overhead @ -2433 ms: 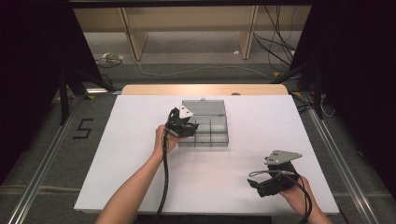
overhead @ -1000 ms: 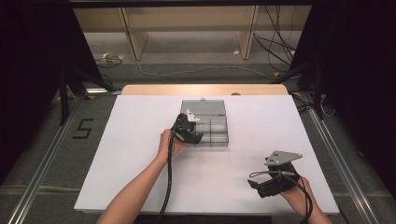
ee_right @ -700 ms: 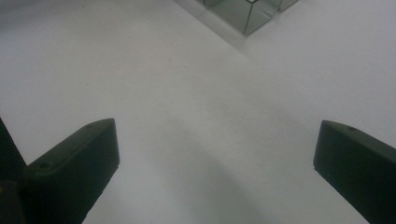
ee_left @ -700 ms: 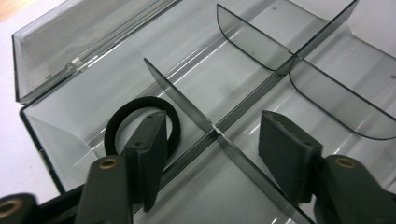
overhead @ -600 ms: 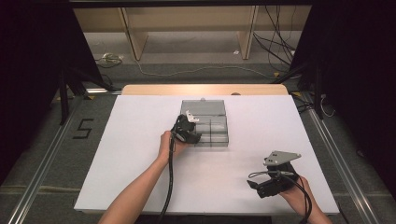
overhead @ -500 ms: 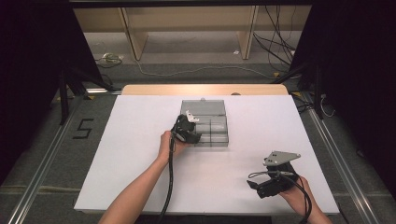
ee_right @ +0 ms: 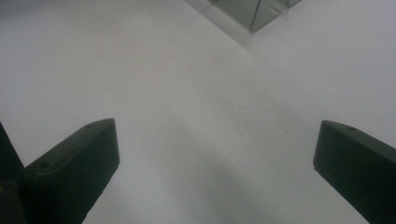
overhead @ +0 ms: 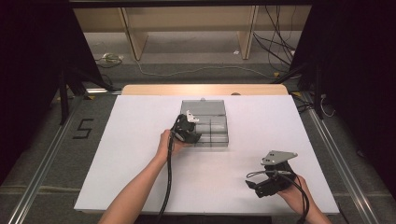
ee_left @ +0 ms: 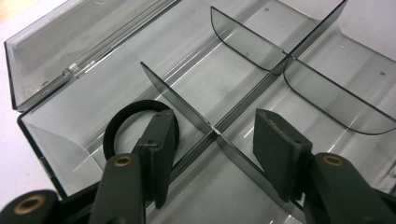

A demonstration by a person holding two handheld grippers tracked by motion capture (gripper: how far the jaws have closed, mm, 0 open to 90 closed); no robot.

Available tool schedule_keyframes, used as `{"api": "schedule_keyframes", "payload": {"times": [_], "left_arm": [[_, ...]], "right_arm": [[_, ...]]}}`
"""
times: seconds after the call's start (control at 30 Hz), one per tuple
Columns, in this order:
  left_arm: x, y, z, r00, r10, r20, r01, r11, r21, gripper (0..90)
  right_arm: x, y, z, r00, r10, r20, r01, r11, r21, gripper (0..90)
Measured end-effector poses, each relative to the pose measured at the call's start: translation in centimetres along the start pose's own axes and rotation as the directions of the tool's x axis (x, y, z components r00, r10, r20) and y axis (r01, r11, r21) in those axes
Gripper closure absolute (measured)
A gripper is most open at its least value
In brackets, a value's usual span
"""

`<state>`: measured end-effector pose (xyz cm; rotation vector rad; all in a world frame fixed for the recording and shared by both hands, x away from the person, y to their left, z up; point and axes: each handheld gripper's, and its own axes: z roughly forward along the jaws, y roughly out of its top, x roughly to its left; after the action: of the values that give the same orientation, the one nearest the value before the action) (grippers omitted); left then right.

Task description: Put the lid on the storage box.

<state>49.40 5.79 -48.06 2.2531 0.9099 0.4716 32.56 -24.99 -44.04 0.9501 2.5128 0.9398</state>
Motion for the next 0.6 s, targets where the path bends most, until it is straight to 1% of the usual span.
{"api": "schedule_keyframes", "payload": {"times": [0.07,0.23,0.43,0.6], "left_arm": [[0.1,0.0,0.0,1.0000,0.000,0.009,0.000,1.0000,-0.001,51.0],[0.1,0.1,0.0,0.9999,0.009,0.011,-0.009,1.0000,0.000,51.7],[0.1,0.1,0.0,0.9999,0.012,0.012,-0.012,0.9999,0.000,51.9],[0.1,0.0,0.0,0.9999,0.013,0.011,-0.013,0.9999,-0.004,51.9]], "right_arm": [[0.0,0.1,0.1,1.0000,0.001,-0.002,-0.001,1.000,-0.001,1.2],[-0.2,0.6,0.5,1.0000,-0.002,-0.008,0.001,1.000,-0.008,1.1],[-0.5,1.3,1.0,1.0000,-0.007,-0.001,0.007,1.000,-0.021,1.0],[-0.8,1.9,1.6,1.0000,0.002,0.000,-0.002,0.999,-0.033,0.9]]}}
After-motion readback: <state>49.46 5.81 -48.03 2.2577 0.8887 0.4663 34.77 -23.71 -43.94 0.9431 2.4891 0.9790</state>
